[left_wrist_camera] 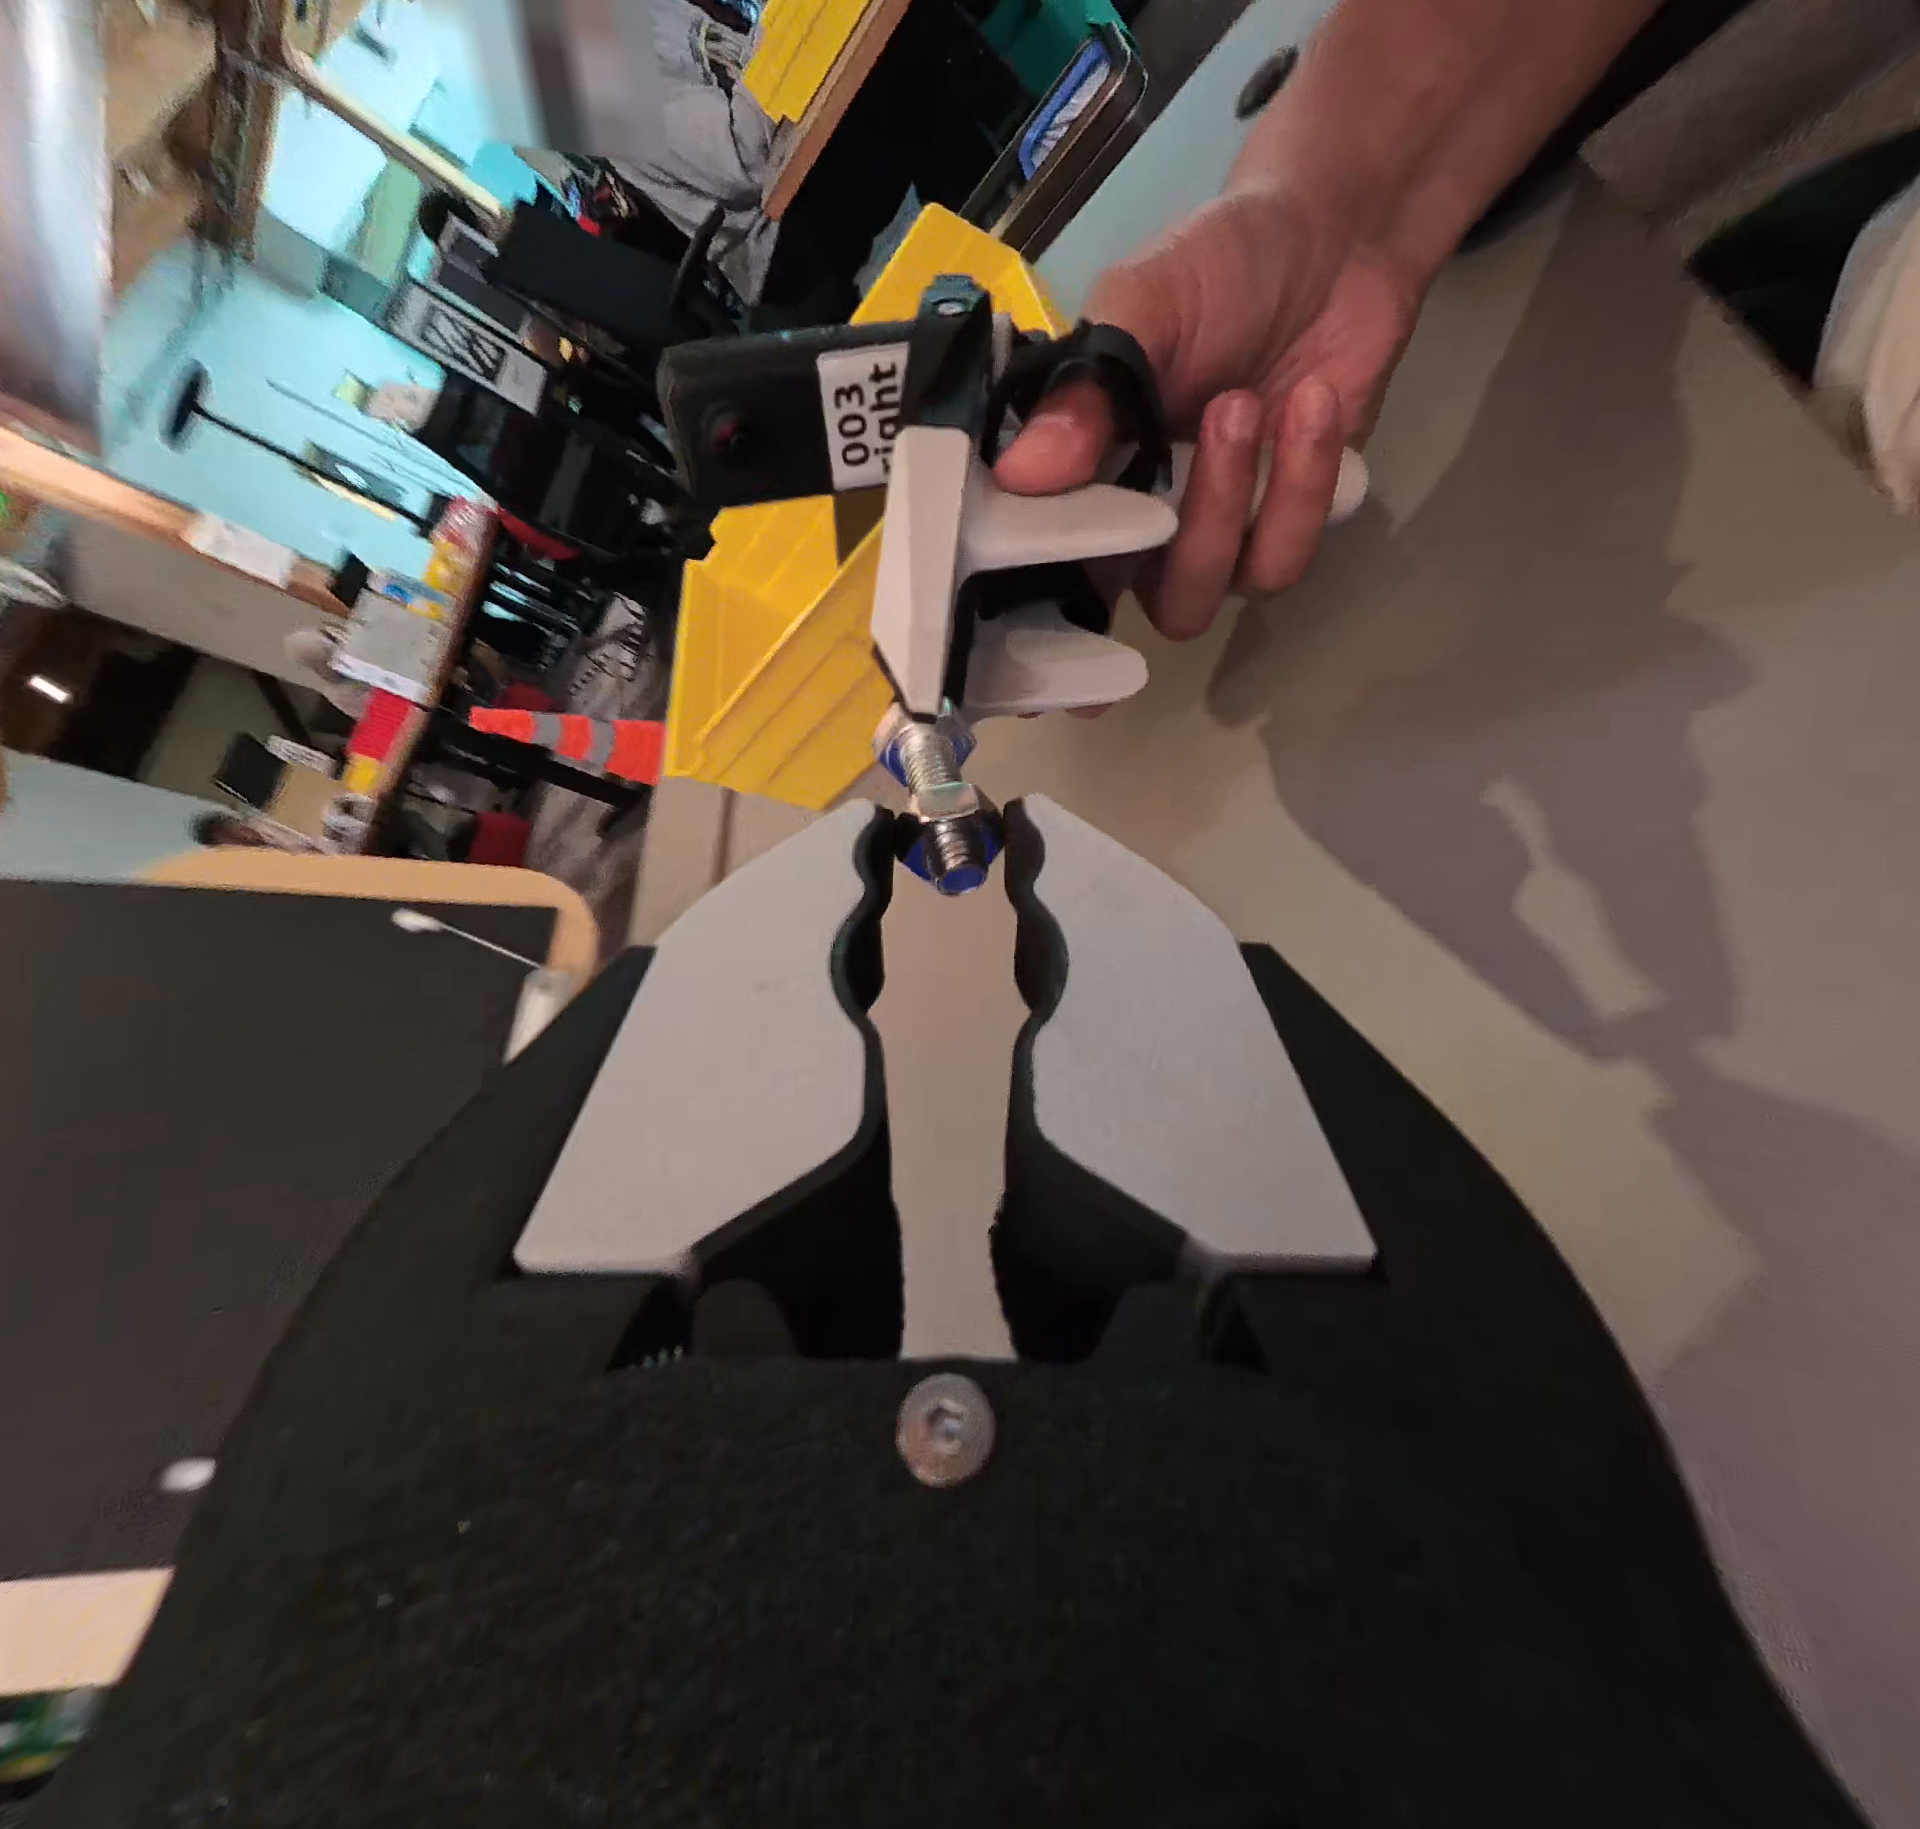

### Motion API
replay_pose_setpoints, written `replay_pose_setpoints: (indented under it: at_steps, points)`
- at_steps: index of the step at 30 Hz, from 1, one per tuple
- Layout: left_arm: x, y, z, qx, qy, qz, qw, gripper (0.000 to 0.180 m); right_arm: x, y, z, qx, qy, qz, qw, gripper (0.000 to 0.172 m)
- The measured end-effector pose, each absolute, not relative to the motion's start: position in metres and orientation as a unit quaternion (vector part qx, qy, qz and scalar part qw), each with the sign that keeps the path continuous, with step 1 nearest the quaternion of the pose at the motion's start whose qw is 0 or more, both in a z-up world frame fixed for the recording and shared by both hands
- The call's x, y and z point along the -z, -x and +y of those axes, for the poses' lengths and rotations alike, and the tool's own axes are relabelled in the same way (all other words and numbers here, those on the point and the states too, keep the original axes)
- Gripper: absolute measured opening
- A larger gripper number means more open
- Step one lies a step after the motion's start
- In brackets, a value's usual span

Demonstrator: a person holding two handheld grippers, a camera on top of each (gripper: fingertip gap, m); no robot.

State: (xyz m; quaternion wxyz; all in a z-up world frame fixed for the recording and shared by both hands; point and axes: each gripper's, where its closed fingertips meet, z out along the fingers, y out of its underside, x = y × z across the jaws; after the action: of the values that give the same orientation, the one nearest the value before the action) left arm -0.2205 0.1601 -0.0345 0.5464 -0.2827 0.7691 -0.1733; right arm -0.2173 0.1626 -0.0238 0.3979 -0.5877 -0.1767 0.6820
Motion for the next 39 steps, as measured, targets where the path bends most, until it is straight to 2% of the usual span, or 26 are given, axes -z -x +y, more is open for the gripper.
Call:
replay_pose_setpoints:
  at_steps: [7, 12, 17, 20, 22, 24, 27, 31, 35, 39]
  points:
    - [0.022, 0.221, 0.152, 0.406, 0.443, 0.674, 0.43, 0.019, 0.016, 0.216, 0.16, -0.628, 0.579, -0.234, 0.465, 0.017]
    - [0.016, 0.222, 0.152, 0.592, 0.539, 0.545, 0.248, 0.019, 0.021, 0.218, 0.159, -0.493, 0.598, -0.317, 0.547, 0.017]
    - [0.013, 0.22, 0.155, 0.705, 0.563, 0.421, 0.094, 0.019, 0.018, 0.214, 0.159, -0.407, 0.598, -0.34, 0.602, 0.017]
    - [0.001, 0.224, 0.153, 0.776, 0.523, 0.352, -0.003, 0.019, 0.011, 0.216, 0.153, -0.373, 0.588, -0.352, 0.626, 0.017]
    - [-0.002, 0.228, 0.152, 0.797, 0.492, 0.349, -0.032, 0.019, 0.008, 0.22, 0.15, -0.359, 0.588, -0.357, 0.631, 0.017]
    - [-0.004, 0.231, 0.152, 0.805, 0.47, 0.362, -0.015, 0.02, 0.005, 0.221, 0.148, -0.37, 0.585, -0.346, 0.633, 0.016]
    - [-0.003, 0.23, 0.154, 0.779, 0.47, 0.408, 0.067, 0.026, 0.003, 0.219, 0.149, -0.424, 0.591, -0.312, 0.612, 0.017]
    - [0.003, 0.225, 0.165, 0.669, 0.46, 0.506, 0.29, 0.057, 0.006, 0.213, 0.157, -0.523, 0.599, -0.25, 0.552, 0.017]
    - [0.01, 0.232, 0.154, 0.52, 0.4, 0.64, 0.4, 0.055, 0.01, 0.207, 0.166, -0.6, 0.599, -0.194, 0.494, 0.017]
    - [0.009, 0.235, 0.16, 0.349, 0.332, 0.71, 0.514, 0.043, 0.013, 0.21, 0.165, -0.64, 0.597, -0.178, 0.45, 0.017]
